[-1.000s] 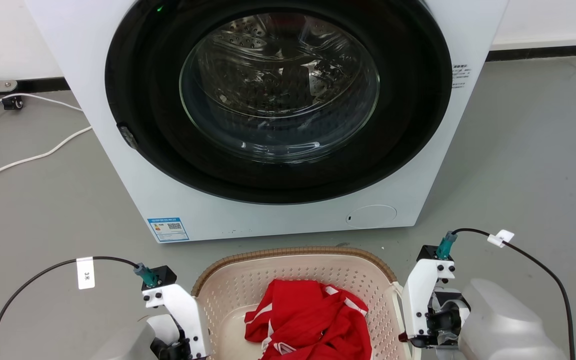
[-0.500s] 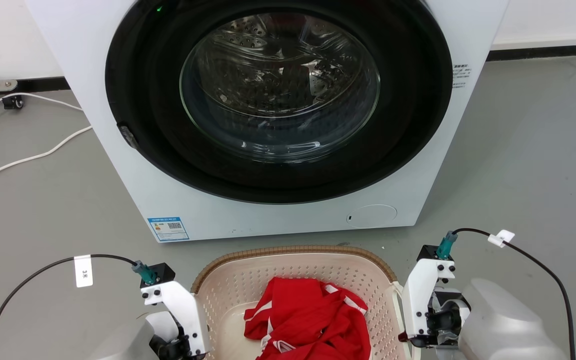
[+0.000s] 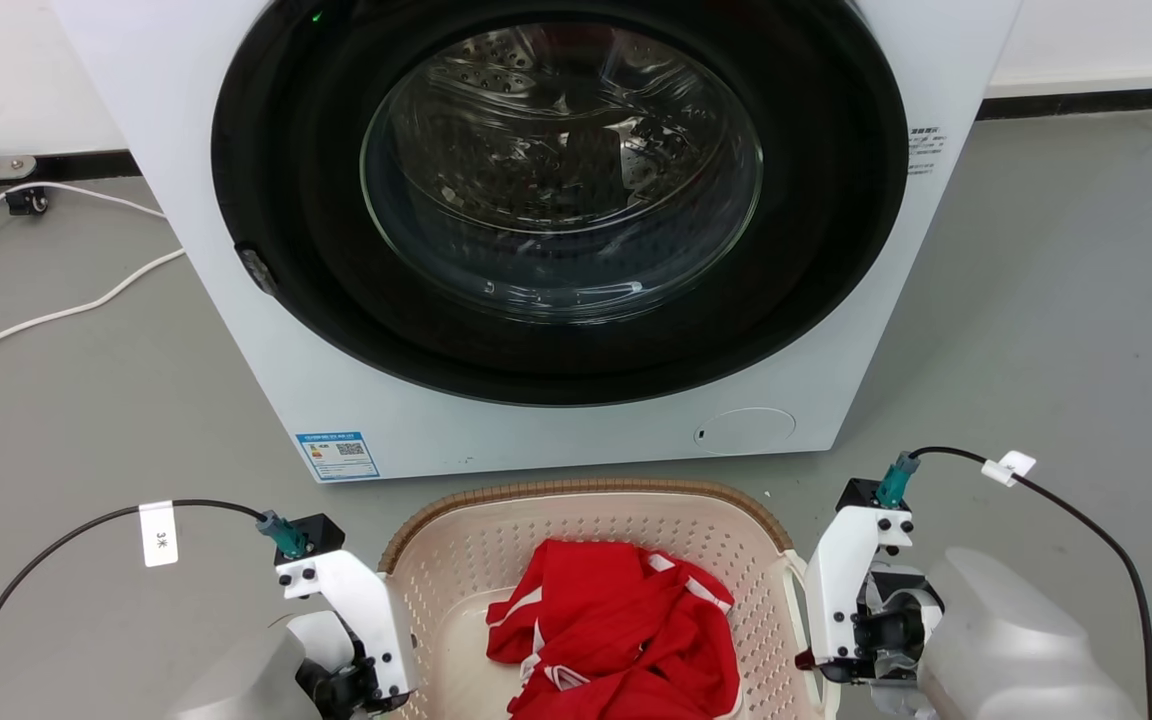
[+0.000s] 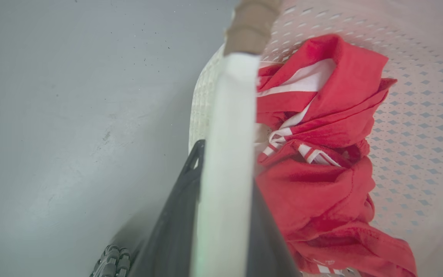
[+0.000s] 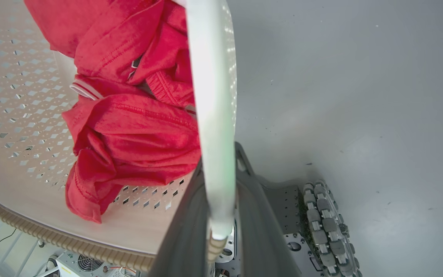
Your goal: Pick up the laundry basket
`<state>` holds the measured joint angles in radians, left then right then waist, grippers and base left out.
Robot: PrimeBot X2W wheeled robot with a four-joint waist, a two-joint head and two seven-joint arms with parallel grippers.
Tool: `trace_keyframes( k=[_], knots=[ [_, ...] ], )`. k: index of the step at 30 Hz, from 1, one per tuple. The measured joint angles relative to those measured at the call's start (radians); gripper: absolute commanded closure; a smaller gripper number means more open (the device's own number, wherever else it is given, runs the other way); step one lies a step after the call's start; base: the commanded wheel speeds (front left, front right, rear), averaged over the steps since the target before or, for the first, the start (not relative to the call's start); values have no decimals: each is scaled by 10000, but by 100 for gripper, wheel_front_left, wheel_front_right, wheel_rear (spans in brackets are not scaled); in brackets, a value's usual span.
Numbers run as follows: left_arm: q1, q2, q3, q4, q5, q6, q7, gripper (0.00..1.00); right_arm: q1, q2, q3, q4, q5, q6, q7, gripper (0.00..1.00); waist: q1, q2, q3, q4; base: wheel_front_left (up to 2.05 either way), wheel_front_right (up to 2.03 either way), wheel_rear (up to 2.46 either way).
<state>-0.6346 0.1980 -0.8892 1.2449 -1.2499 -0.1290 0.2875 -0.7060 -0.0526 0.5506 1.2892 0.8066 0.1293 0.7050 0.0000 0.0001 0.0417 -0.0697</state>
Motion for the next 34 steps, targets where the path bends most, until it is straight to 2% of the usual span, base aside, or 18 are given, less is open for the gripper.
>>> trace_keyframes(
  k=[34],
  knots=[
    [2, 6, -151, -6, -293, 2, 59, 100, 6, 4, -349, 0, -311, 0, 84, 100, 0, 0, -111, -46, 0, 0, 0]
  ],
)
